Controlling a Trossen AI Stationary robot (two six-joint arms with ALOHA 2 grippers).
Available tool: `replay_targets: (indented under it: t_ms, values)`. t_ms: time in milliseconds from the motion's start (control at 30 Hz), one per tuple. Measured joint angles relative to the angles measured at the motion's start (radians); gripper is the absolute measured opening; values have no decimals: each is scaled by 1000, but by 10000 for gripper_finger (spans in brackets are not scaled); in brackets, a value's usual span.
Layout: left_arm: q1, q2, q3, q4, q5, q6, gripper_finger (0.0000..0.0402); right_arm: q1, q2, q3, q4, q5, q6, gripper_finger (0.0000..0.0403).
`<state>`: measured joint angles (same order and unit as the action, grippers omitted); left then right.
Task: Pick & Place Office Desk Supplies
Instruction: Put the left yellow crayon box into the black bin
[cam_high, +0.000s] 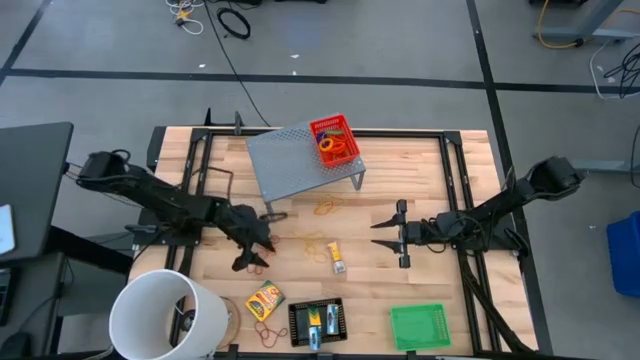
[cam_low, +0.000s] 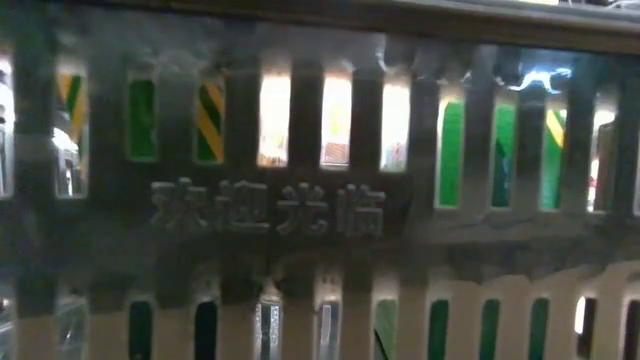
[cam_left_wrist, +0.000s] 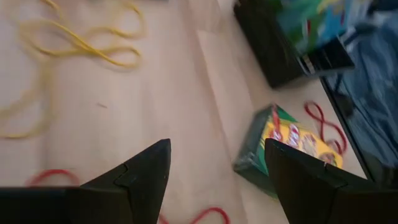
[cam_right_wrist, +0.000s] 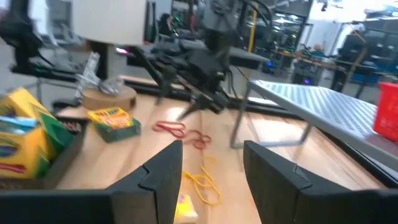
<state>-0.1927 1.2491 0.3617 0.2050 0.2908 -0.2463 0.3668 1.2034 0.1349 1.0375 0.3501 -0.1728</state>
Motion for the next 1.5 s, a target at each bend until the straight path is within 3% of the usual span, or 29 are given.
replay_targets:
  t_ms: [267,400,533,767,833,1233,1500]
  values:
    - [-102,130,65,0,24,2,260,0,0,0,-19,15,0,176]
    - [-145,144,84,0,21,9,236,0,0,0,-18,15,6,176]
    - [-193,144,95,-1,-31,46,183,0,0,0,-17,15,11,176]
    - [-275,144,126,1,-99,158,33,0,0,0,-13,20,11,176]
    - [-288,144,131,2,-97,169,10,0,0,0,-10,38,11,176]
    - [-306,146,132,2,-45,176,3,0,1,0,-10,58,7,176]
    - [-305,230,132,37,-31,136,2,0,1,0,-10,58,7,176]
